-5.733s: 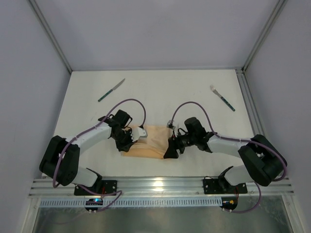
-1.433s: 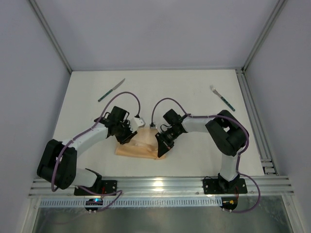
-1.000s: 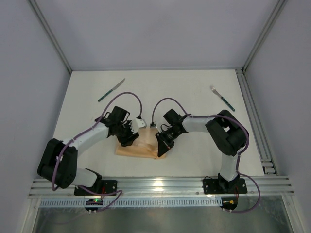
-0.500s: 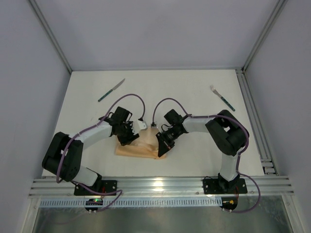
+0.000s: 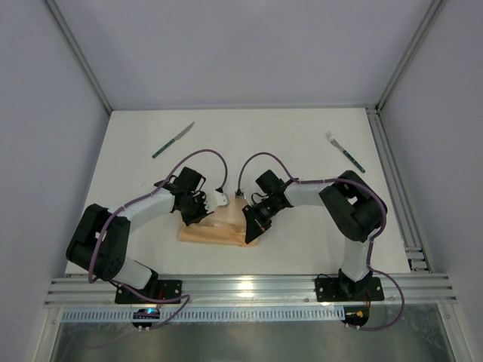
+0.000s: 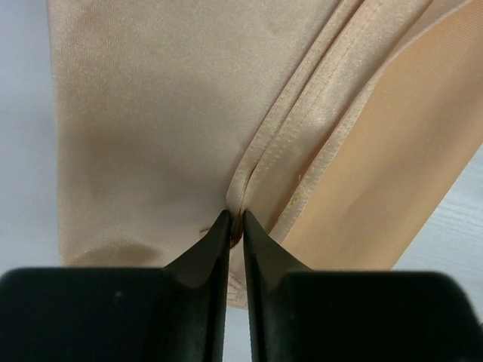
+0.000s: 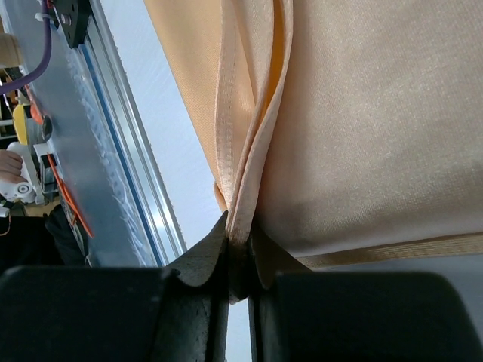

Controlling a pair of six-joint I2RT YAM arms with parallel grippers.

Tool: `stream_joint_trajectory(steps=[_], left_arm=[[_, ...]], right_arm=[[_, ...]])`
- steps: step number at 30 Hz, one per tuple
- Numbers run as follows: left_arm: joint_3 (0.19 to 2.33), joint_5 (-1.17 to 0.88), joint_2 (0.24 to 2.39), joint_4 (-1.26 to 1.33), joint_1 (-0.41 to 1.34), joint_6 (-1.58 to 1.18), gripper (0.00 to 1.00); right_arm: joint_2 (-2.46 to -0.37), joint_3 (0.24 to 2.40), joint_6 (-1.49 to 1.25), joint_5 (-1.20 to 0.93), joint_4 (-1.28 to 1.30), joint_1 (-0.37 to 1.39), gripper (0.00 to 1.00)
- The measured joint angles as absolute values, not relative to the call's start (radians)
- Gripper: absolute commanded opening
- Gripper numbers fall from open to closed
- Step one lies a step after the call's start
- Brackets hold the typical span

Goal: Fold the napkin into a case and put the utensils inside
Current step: Fold the lower triangle-folded napkin at the center of the board.

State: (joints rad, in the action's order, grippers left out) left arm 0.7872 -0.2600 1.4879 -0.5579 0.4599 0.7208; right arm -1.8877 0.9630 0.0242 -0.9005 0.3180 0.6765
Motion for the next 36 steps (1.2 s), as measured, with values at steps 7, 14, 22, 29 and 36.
stream_joint_trajectory(steps=[7,14,22,29,36], left_arm=[[0.787,-0.256,1.487,-0.559,0.461,0.733,0.0],[0.777,-0.229,1.467,-0.556,0.461,0.73,0.0],[0.773,-0.226,1.463,-0.554,0.461,0.715,0.0],[0.773,-0.227,1.455,-0.554,0.461,0.71,0.0],[0.772,-0.227,1.417,-0.558,0.461,0.692,0.0]], right_arm=[[-1.874,0.963,-0.013,-0.923,0.31,0.677,0.6],[-1.778,0.952,-0.049,-0.852,0.294,0.642,0.74],[-1.66,0.933,-0.083,-0.741,0.288,0.566,0.75],[-1.682,0.974,-0.137,-0.618,0.226,0.525,0.75],[-1.868,1.06,-0.237,-0.588,0.097,0.502,0.71]])
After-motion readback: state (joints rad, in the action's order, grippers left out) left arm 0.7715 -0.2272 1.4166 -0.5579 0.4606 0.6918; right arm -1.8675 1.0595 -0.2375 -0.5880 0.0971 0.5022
